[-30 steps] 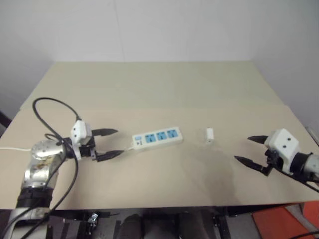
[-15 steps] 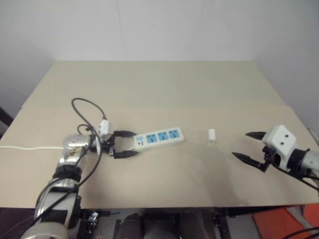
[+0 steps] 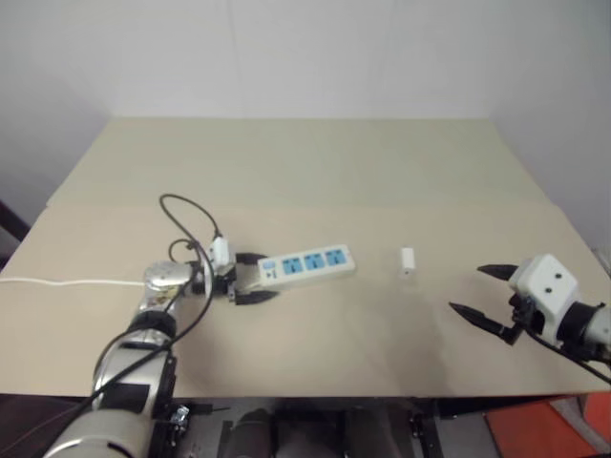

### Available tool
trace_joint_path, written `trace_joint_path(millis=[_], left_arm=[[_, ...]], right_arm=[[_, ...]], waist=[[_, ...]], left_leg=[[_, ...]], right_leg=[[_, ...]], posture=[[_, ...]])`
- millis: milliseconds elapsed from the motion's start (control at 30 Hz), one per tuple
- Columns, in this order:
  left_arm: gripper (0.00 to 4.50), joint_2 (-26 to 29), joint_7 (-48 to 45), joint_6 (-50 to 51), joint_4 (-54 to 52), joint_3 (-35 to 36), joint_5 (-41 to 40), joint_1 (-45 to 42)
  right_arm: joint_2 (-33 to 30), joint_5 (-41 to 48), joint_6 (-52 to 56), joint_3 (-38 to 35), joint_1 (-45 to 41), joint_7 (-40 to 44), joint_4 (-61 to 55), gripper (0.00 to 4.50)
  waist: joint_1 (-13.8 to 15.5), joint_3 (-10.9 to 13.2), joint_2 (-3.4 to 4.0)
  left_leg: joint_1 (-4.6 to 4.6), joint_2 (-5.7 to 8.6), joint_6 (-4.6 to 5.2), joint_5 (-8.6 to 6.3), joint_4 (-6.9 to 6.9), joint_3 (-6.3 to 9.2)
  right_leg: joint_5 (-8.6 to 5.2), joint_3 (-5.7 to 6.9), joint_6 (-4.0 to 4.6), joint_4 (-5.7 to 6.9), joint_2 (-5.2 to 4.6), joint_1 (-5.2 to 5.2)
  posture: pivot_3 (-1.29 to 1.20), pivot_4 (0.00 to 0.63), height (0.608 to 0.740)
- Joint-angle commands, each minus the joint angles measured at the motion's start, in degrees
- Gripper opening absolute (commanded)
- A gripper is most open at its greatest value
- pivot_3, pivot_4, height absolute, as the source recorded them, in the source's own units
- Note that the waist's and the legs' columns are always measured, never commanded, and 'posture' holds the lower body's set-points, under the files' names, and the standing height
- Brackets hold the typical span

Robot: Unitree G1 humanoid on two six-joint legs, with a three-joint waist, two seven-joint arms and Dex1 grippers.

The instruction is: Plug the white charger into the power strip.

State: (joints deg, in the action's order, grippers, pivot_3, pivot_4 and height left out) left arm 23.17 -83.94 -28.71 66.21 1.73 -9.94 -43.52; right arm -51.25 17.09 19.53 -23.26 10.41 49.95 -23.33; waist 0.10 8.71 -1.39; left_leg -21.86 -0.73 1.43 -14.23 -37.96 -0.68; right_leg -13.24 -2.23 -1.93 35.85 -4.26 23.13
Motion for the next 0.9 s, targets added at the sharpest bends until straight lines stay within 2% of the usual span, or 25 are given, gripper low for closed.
trace_joint_path(millis=[33, 333, 367, 467, 600, 767, 900], left_arm=[[4.47, -2.18, -0.07, 0.69, 1.30, 1.72, -1.24, -0.50], [4.47, -2.86, 0.64, -1.00, 2.42, 1.23, 1.79, -0.58], [4.09, -2.76, 0.65, -1.30, 2.52, 1.08, 2.20, -0.46], [3.36, -2.67, 0.35, -0.79, 2.89, 1.16, 2.32, -0.36], [3.26, -2.53, 1.65, -0.67, 2.85, 0.59, 3.20, -0.41], [3.26, -2.04, -0.26, -0.41, 2.19, -0.32, 3.80, -0.67], [3.26, -2.07, -0.19, -0.06, 1.91, -0.24, 3.62, -0.93]], right_arm=[[0.04, 0.66, 0.66, -0.82, -1.06, -0.81, -2.17, 4.50], [0.16, 0.21, 0.63, 0.80, -2.70, -1.00, -1.67, 4.50], [0.19, 0.24, 0.67, 0.81, -2.75, -1.04, -1.71, 4.50], [0.25, 0.15, 0.78, 0.89, -2.93, -1.28, -1.70, 4.50], [0.02, 0.47, 0.70, 1.20, -3.45, -0.90, -1.82, 4.50], [-4.37, 0.48, -9.18, 5.32, -11.97, 8.02, 0.43, 4.50], [-10.19, -6.60, -26.43, 16.95, -23.73, 19.55, 8.84, 4.50]], waist=[[0.18, 0.00, 0.00], [0.48, -0.01, 0.00], [0.51, -0.02, 0.00], [0.51, -0.03, 0.01], [0.50, -0.09, 0.00], [0.23, -0.13, 0.03], [0.07, -0.14, 0.04]], left_leg=[[-0.01, 0.00, 0.00, 0.00, 0.00, 0.00], [-0.02, 0.01, 0.00, 0.00, -0.02, 0.01], [-0.02, 0.01, 0.00, 0.00, -0.02, 0.01], [-0.02, 0.01, 0.00, 0.00, -0.02, 0.02], [0.02, 0.01, 0.00, 0.00, -0.02, 0.01], [0.09, 0.01, 0.00, 0.00, -0.04, 0.00], [0.15, 0.00, 0.00, 0.00, -0.04, 0.03]], right_leg=[[0.00, 0.01, 0.00, 0.00, 0.00, 0.00], [0.00, 0.02, -0.01, 0.00, 0.00, 0.00], [0.00, 0.02, -0.01, 0.00, 0.00, -0.01], [0.00, 0.02, -0.01, 0.00, 0.00, -0.01], [0.00, 0.01, -0.01, 0.00, 0.00, -0.03], [0.00, 0.00, -0.01, 0.02, 0.01, -0.08], [-0.02, 0.06, -0.05, -0.04, 0.03, -0.14]], posture=[[0.00, 0.150, 0.740], [0.00, 0.150, 0.740], [0.00, 0.150, 0.740], [0.00, 0.150, 0.740], [0.00, 0.150, 0.740], [0.00, 0.150, 0.740], [0.00, 0.150, 0.740]])
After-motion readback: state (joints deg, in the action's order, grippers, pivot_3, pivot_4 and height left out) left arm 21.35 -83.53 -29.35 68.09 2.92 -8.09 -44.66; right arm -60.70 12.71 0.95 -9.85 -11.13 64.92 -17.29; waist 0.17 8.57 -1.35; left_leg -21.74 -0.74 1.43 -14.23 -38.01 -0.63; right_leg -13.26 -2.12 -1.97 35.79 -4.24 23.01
